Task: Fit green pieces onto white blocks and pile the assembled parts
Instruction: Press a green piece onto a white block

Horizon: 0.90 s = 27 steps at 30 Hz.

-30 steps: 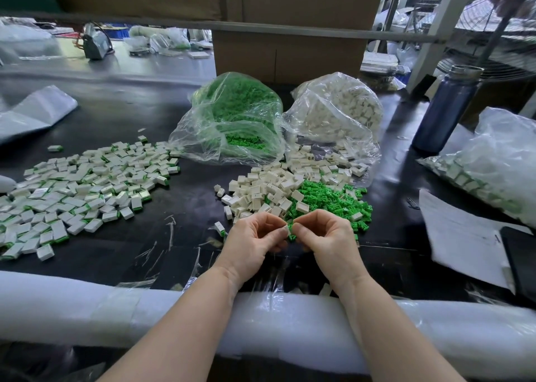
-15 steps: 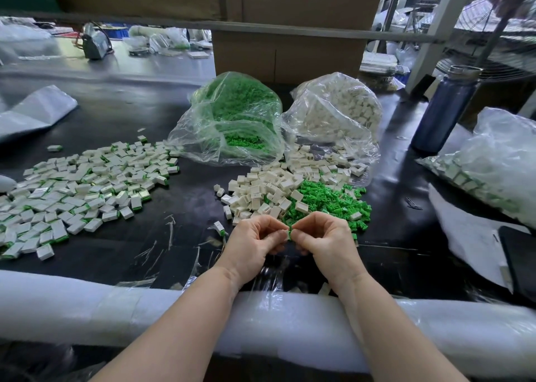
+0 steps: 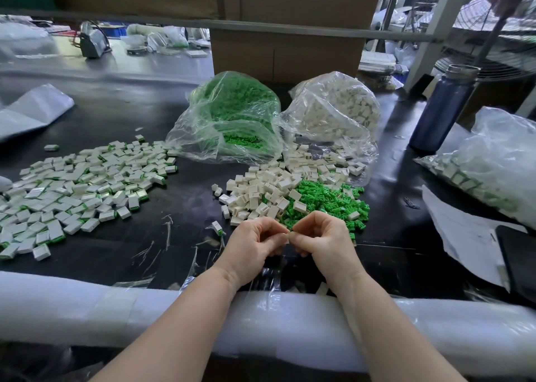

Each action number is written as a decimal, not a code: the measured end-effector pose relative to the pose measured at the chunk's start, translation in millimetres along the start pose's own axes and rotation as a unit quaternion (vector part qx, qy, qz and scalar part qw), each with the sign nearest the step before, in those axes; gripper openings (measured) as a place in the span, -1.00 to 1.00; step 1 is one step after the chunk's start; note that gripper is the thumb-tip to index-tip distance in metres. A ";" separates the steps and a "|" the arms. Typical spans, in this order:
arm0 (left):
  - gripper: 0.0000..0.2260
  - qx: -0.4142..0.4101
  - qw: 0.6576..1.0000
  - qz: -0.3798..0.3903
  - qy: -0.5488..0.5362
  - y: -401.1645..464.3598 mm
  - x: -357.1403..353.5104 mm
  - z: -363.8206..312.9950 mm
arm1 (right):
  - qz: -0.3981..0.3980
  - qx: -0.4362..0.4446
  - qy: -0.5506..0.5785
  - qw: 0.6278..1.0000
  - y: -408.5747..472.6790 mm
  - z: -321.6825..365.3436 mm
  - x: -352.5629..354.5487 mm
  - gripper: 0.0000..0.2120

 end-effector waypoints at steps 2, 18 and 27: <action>-0.94 -0.008 1.000 -0.015 0.003 0.8 0.8 -1.3 | -0.011 -0.005 0.019 1.000 1.0 0.3 0.2 -0.86; -0.90 -0.009 0.999 -0.027 0.025 4.4 4.5 4.6 | -0.018 -0.002 0.010 1.000 1.6 -2.5 -2.2 -0.88; -0.91 0.005 0.998 0.008 0.056 2.7 0.2 8.2 | 0.004 -0.011 -0.047 0.999 1.9 -4.4 -4.6 -0.83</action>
Point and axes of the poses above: each hand's wrist, its own y-axis towards the middle knuckle, its own x-axis out of the back of the hand, z = x × y, the point moved 5 cm from there along y, towards the middle knuckle, and after that the axes turned 11 degrees about -z, right-handed, at the moved point
